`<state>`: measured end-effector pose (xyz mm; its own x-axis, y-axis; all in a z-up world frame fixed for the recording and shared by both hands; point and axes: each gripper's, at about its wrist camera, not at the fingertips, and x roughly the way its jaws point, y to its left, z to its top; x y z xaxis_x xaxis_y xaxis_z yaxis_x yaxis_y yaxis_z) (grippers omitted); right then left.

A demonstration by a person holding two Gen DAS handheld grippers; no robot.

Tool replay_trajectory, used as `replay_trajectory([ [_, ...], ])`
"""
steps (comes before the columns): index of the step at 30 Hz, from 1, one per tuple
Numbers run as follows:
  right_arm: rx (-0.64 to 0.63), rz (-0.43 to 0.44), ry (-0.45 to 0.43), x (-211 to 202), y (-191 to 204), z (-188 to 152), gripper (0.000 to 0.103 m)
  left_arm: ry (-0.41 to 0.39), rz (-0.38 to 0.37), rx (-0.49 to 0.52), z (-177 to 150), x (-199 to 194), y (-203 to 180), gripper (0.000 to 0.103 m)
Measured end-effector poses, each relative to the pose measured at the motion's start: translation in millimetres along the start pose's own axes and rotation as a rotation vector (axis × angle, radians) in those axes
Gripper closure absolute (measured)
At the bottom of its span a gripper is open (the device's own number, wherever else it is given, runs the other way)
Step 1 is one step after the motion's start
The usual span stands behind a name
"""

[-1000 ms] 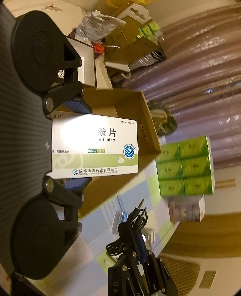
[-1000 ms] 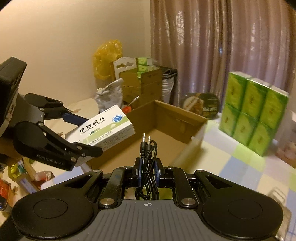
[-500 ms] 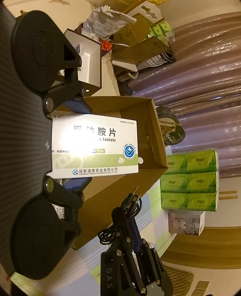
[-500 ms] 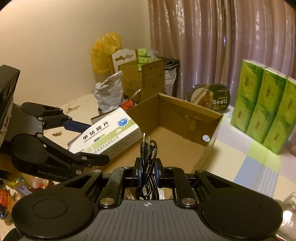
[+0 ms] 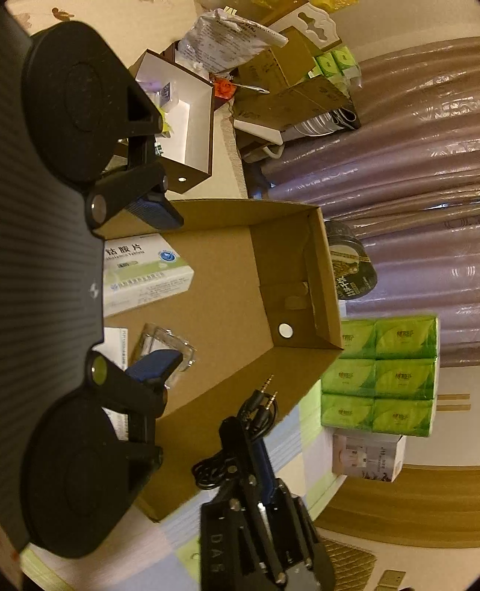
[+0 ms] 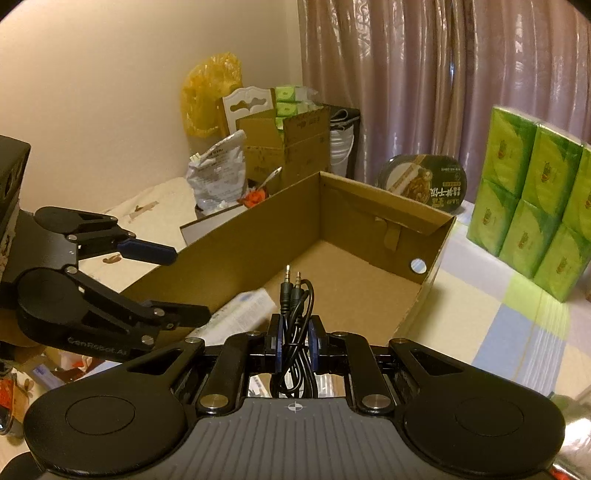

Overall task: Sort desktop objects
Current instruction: 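Open the left gripper to drop the Mecobalamin box while the right gripper drops the cable into the cardboard box, then move both grippers back toward the table items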

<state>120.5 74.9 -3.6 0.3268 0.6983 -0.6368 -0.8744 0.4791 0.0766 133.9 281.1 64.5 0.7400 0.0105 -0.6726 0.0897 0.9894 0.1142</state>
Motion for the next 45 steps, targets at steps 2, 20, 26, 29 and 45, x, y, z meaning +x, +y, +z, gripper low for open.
replay_trajectory([
  [2, 0.001, 0.002, 0.001, 1, 1, -1, 0.093, 0.001, 0.004, 0.001, -3, -2, 1, 0.035],
  [20, 0.083, -0.049, -0.059, -31, -21, -16, 0.044, -0.009, 0.022, -0.033, -13, -17, -2, 0.035],
  [26, 0.154, -0.088, -0.073, -68, -30, -47, 0.027, -0.037, 0.018, -0.023, -12, -33, -19, 0.030],
  [29, 0.190, -0.118, -0.087, -90, -33, -65, 0.010, -0.047, 0.011, -0.011, -10, -41, -32, 0.029],
  [45, 0.464, -0.338, -0.048, -206, -76, -178, 0.002, -0.144, -0.160, 0.132, 0, -80, -152, 0.006],
])
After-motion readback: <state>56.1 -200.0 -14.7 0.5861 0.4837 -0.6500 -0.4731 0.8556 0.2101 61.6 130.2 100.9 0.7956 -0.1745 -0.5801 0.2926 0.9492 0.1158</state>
